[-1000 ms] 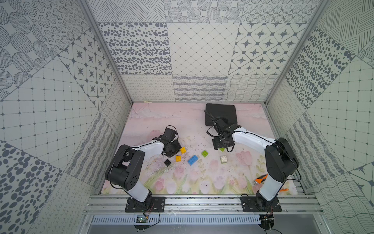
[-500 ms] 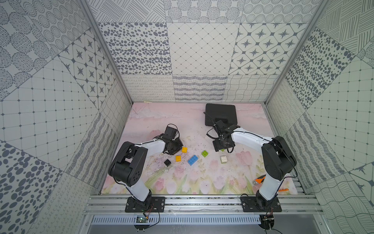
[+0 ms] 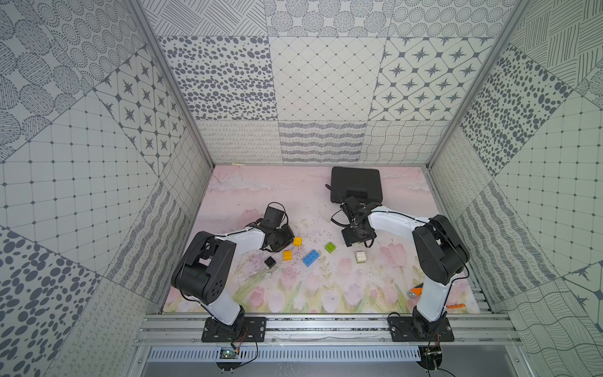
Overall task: Assemble the number 4 with lego
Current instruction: Pick up the lego brick from the center of the board.
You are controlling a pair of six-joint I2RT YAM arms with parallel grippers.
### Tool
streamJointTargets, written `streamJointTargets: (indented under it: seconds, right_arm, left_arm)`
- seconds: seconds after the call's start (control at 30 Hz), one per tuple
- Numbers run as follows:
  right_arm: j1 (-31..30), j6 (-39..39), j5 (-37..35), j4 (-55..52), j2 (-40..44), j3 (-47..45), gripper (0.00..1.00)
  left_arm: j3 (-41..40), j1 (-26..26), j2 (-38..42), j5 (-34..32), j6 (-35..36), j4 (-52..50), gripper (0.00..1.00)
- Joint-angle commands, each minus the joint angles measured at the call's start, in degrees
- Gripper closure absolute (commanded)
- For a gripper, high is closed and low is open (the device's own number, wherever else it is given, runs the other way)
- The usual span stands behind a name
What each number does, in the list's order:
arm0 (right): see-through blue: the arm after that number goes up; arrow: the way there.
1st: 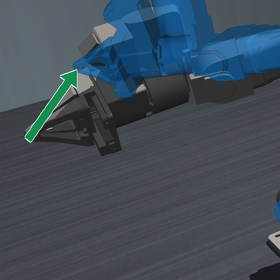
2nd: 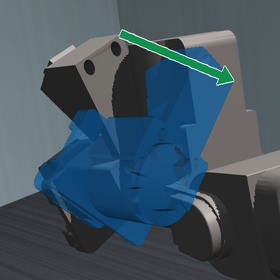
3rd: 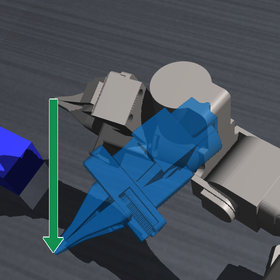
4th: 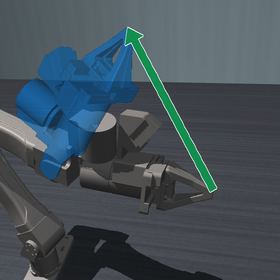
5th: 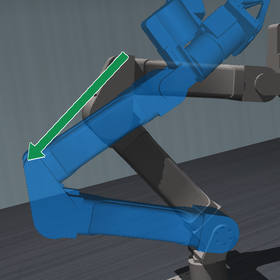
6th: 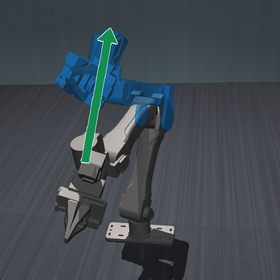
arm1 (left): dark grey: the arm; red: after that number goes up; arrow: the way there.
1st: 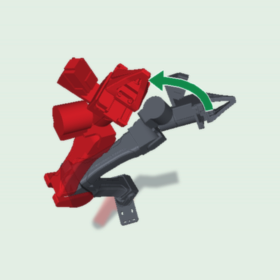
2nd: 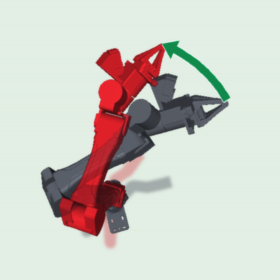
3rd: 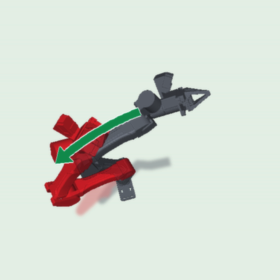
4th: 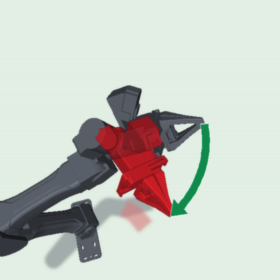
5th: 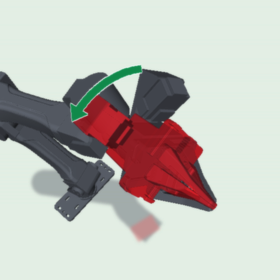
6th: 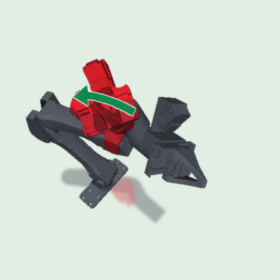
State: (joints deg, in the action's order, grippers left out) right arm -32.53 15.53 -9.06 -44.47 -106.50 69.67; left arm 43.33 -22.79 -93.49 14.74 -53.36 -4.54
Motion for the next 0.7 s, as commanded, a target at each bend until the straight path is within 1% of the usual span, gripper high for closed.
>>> streamJointTargets:
  seconds: [0.0, 0.13, 0.33, 0.5, 0.57, 0.67]
  right_arm:
    - [0.2, 3.3, 2.1, -0.7, -1.0, 2.0, 0.21]
    - [0.1, 8.3, 4.1, 0.0, 0.3, 0.9, 0.21]
    - [0.8, 18.4, 2.1, -0.7, 0.2, 1.1, 0.21]
    - [2.7, 24.0, 2.0, 0.8, 0.1, 0.4, 0.27]
    - [3.2, 24.9, 2.0, 2.2, 0.7, -0.5, 0.31]
    - [4.0, 25.8, 3.4, 1.6, 0.2, 0.1, 0.34]
  left_arm:
    - [-1.0, 0.1, -0.5, -1.5, 0.7, -8.2, 1.0]
    - [-1.4, 0.1, -0.6, -1.2, 0.5, -7.5, 1.0]
    - [-1.5, 0.1, -1.0, -1.0, 0.6, -7.2, 1.0]
    - [-1.4, 0.1, -1.3, -0.6, 0.9, -7.1, 1.0]
    - [-1.6, 0.0, -1.1, -0.6, 1.0, -6.8, 1.0]
    - [-1.9, 0.1, -1.1, -0.6, 1.1, -6.6, 1.0]
